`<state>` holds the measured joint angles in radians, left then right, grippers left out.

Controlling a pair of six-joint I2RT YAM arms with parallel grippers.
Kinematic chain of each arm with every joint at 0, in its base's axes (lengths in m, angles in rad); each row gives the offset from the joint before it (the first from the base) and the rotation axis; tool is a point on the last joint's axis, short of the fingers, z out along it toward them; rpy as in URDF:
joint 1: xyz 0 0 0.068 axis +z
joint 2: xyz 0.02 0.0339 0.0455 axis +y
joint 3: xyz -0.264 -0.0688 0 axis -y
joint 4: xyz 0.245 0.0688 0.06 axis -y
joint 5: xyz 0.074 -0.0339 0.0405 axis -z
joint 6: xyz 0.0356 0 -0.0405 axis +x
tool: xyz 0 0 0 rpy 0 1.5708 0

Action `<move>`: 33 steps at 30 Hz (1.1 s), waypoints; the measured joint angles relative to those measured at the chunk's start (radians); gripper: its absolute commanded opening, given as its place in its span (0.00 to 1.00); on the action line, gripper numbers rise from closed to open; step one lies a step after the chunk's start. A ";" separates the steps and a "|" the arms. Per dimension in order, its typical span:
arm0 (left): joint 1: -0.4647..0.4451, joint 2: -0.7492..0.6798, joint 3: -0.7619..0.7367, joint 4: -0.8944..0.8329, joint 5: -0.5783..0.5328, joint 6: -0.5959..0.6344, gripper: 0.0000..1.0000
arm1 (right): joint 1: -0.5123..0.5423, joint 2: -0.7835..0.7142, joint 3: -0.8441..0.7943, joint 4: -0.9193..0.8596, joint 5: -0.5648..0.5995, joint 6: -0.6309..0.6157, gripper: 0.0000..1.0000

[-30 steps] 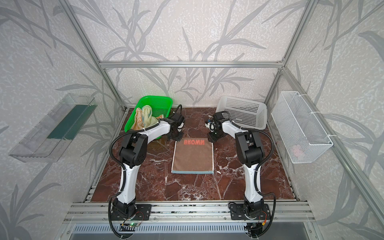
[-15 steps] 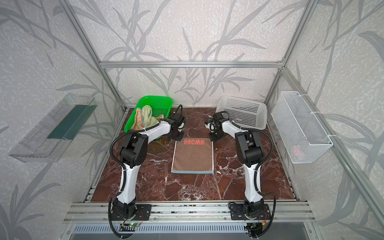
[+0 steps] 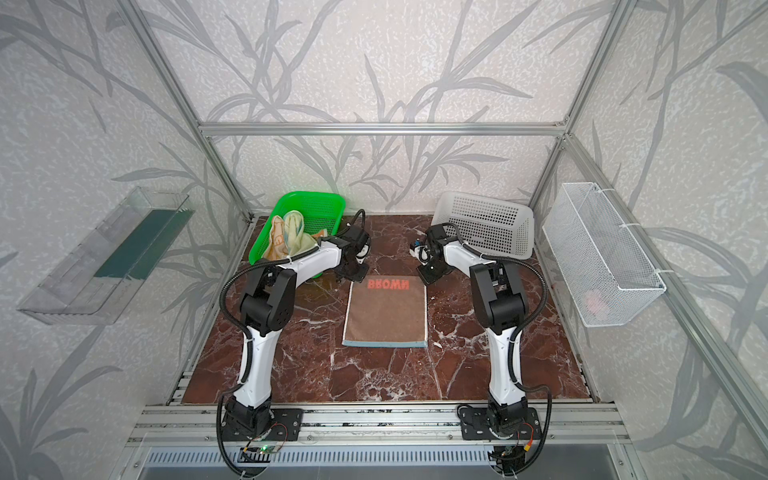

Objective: Fold and stack the towels
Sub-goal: 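Pinch the folded towel's far corners with both grippers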

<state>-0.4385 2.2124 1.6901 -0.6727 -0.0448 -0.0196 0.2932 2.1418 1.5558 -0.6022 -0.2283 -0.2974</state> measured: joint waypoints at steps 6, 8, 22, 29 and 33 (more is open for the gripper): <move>0.000 -0.015 -0.026 0.035 -0.029 -0.007 0.00 | -0.001 -0.004 -0.008 0.027 -0.003 -0.012 0.00; 0.000 -0.027 -0.045 0.049 -0.040 -0.007 0.00 | -0.003 -0.017 -0.028 0.051 -0.014 -0.015 0.00; 0.000 -0.179 -0.214 0.211 -0.108 0.013 0.00 | -0.014 -0.139 -0.150 0.211 -0.090 -0.070 0.00; 0.000 -0.214 -0.265 0.281 -0.126 0.033 0.00 | -0.024 -0.140 -0.151 0.245 -0.125 -0.069 0.00; 0.000 -0.237 -0.266 0.297 -0.140 0.048 0.00 | -0.028 -0.145 -0.151 0.253 -0.140 -0.066 0.00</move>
<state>-0.4385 1.9755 1.4239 -0.3759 -0.1848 0.0280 0.2653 1.9965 1.4048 -0.3492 -0.3683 -0.3637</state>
